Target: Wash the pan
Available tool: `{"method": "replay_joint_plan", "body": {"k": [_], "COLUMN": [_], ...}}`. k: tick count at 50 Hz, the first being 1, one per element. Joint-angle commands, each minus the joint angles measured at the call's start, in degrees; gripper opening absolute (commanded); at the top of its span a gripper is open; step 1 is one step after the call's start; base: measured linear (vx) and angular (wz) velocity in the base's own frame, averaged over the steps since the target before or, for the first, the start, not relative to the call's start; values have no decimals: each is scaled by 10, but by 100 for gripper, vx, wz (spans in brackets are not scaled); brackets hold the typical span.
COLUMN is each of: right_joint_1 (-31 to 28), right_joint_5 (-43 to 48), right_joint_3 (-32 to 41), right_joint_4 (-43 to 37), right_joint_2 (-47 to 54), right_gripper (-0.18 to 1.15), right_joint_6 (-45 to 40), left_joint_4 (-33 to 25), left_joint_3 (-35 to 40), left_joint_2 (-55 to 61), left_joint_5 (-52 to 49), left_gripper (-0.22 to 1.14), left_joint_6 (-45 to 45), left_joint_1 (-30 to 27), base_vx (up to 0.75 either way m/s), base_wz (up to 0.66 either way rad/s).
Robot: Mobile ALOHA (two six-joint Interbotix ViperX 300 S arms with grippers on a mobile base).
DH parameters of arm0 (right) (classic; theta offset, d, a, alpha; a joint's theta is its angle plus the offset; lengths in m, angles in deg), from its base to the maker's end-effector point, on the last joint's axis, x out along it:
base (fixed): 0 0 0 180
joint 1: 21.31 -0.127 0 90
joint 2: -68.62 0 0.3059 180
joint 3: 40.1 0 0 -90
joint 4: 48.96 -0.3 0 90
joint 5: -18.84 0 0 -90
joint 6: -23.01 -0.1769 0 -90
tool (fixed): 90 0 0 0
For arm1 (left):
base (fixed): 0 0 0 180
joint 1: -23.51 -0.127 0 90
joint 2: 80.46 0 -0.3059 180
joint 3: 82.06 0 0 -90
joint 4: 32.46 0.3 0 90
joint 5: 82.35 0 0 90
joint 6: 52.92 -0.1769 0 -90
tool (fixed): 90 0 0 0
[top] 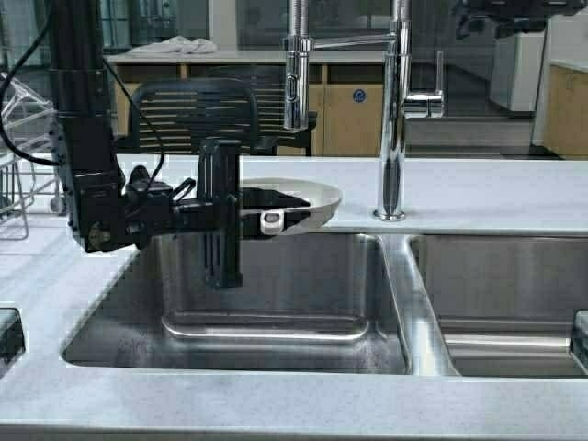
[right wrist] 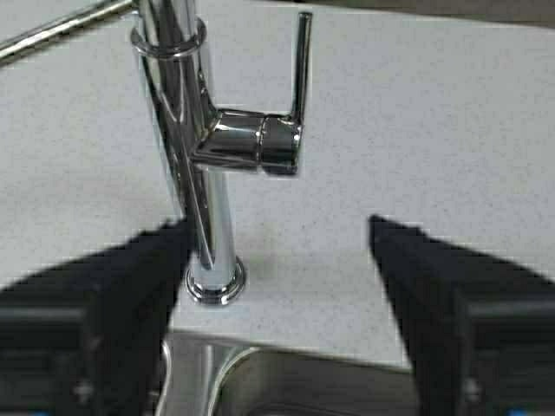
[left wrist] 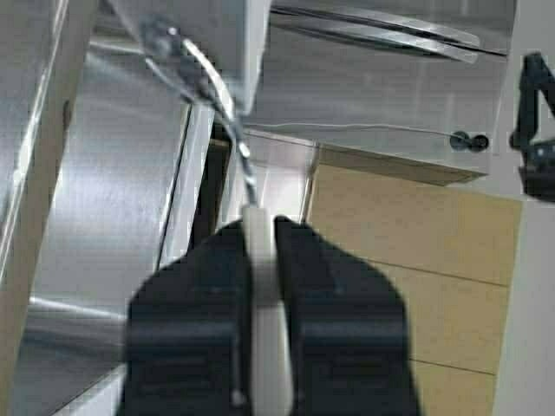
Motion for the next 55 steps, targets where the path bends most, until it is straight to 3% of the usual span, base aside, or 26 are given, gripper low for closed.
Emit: {"method": "replay_joint_plan", "body": {"k": [1, 30, 55], "right_joint_1": [-2, 22, 25], "right_joint_5": [-19, -55, -104], "right_joint_3": [95, 277, 363], "right_joint_4": [1, 2, -2], "right_joint_2": [62, 226, 297], "right_gripper": [104, 104, 104], "right_joint_6": [1, 1, 0], "left_joint_4": [-1, -1, -1], "left_joint_3": [2, 1, 2], "left_joint_2": [-13, -13, -12], "left_joint_5": [12, 17, 17], "left_gripper": [2, 3, 3], "left_joint_6": [-7, -5, -5], "left_joint_1": [1, 1, 1], "base_vx": [0, 0, 0], "base_wz": [0, 0, 0]}}
